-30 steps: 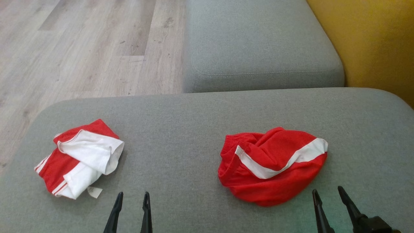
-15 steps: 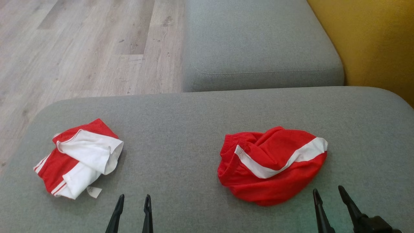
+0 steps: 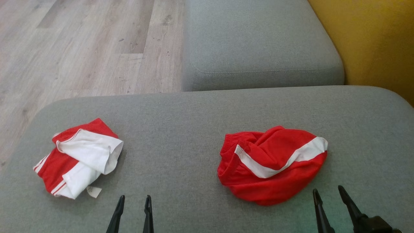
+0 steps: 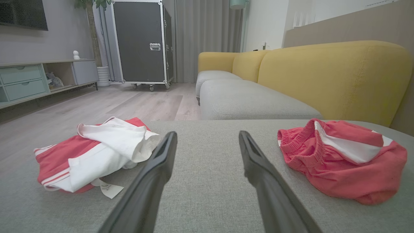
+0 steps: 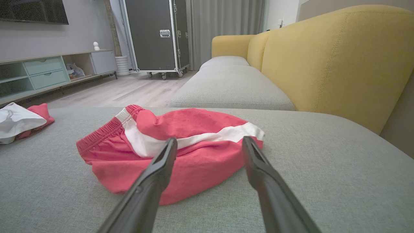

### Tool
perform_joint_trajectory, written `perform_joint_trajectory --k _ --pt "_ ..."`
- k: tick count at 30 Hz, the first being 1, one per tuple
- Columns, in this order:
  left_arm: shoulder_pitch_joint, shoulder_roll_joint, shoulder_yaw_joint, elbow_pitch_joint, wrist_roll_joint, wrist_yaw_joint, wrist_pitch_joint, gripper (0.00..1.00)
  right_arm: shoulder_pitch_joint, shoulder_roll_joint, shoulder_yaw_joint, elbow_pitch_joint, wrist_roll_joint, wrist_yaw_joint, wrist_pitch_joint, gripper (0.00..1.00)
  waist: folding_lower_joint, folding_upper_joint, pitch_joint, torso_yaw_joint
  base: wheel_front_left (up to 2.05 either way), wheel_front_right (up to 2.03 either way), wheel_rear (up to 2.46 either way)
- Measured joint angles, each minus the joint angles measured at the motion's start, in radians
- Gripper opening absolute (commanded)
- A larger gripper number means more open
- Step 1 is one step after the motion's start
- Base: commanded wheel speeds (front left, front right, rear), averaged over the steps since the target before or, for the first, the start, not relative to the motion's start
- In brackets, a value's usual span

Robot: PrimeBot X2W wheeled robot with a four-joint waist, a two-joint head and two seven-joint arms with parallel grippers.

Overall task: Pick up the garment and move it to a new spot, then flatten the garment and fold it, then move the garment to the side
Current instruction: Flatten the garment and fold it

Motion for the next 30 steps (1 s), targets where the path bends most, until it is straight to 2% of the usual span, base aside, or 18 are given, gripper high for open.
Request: perform_joint_trajectory --k 9,16,20,26,30 --pt "-0.029 0.000 -0.031 0.022 -0.010 0.000 0.000 1.00 0.000 0.000 0.006 -0.002 -0.009 0.000 0.000 1.00 0.0000 0.0000 0.015 -0.008 0.00 0.00 0.00" --pt "-0.163 -0.001 -0.101 0.145 -0.062 -0.020 0.004 1.00 -0.003 0.000 0.020 -0.005 -0.008 0.000 0.000 1.00 0.0000 0.0000 0.044 -0.019 0.00 0.00 0.00" --pt "-0.294 -0.001 -0.185 0.212 -0.139 -0.045 0.088 1.00 -0.006 0.000 0.039 -0.004 -0.010 0.000 0.000 1.00 0.0000 0.0000 0.068 -0.031 0.00 0.00 0.00" --pt "-0.498 -0.003 -0.342 0.243 -0.271 -0.063 0.321 1.00 -0.015 -0.001 0.051 -0.003 -0.036 0.000 0.000 1.00 0.0001 0.0000 0.110 -0.054 0.00 0.00 0.00" --pt "-0.575 -0.004 -0.420 0.257 -0.344 -0.071 0.428 1.00 -0.042 -0.008 0.066 -0.004 -0.037 0.000 0.000 1.00 0.0001 0.0000 0.139 -0.075 0.00 0.00 0.00"
